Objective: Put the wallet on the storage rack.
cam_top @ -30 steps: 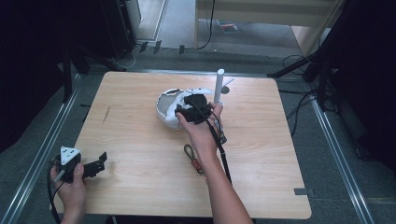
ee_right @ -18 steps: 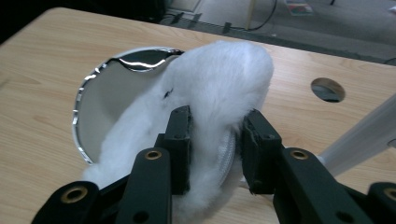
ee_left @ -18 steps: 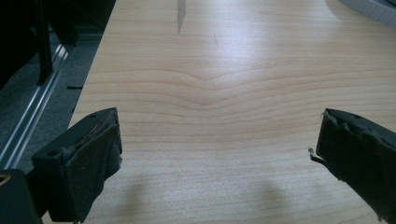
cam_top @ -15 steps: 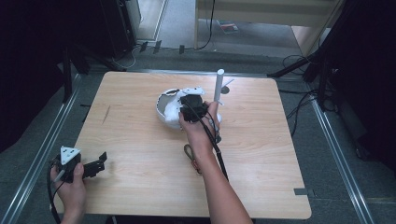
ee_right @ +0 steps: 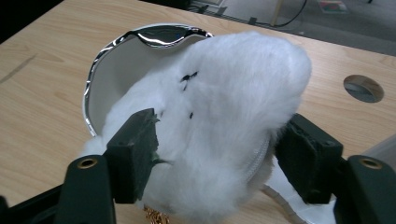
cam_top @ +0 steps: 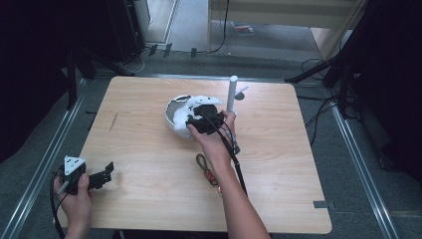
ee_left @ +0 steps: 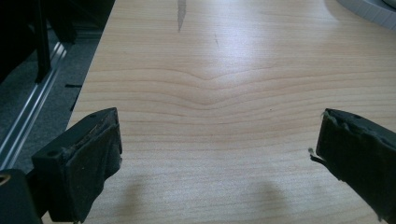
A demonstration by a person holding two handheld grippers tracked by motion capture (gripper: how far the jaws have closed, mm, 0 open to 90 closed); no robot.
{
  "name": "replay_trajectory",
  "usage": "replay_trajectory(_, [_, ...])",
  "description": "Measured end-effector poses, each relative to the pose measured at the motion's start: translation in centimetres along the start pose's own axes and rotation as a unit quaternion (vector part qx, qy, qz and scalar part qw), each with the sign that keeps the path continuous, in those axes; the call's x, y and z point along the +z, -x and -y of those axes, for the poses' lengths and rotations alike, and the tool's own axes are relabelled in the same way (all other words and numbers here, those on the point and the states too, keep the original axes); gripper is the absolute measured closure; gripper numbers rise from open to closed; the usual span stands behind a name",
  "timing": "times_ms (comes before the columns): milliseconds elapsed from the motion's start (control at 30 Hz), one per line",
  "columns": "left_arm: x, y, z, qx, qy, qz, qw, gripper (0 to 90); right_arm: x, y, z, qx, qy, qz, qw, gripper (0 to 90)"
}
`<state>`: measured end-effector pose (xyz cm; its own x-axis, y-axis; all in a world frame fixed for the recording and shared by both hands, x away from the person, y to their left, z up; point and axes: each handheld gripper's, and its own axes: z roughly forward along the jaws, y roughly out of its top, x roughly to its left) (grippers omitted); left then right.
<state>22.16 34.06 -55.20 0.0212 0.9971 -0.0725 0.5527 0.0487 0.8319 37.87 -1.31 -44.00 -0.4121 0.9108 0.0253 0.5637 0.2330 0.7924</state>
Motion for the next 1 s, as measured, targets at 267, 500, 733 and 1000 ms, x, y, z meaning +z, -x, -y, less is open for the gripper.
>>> replay_trajectory(267, [0.0,0.1,0.0,0.001,0.0,-0.01,1.0,4.3,-1.2,0.7,0.4,-0.004,0.013,-0.022,0.9997,27.5])
replay_trajectory(500, [0.0,0.1,0.0,0.0,0.0,-0.01,0.9999,5.9,-2.0,0.9,0.7,-0.032,0.028,-0.019,0.9989,24.9])
replay_trajectory(733, [0.0,0.1,0.0,0.001,0.0,-0.011,0.9999,5.9,-2.9,1.2,2.1,-0.034,0.024,-0.022,0.9989,24.8])
replay_trajectory(1000, [0.0,0.2,0.0,0.003,-0.001,-0.013,0.9999,6.1,-3.1,1.7,4.6,-0.036,0.007,-0.024,0.9991,28.7])
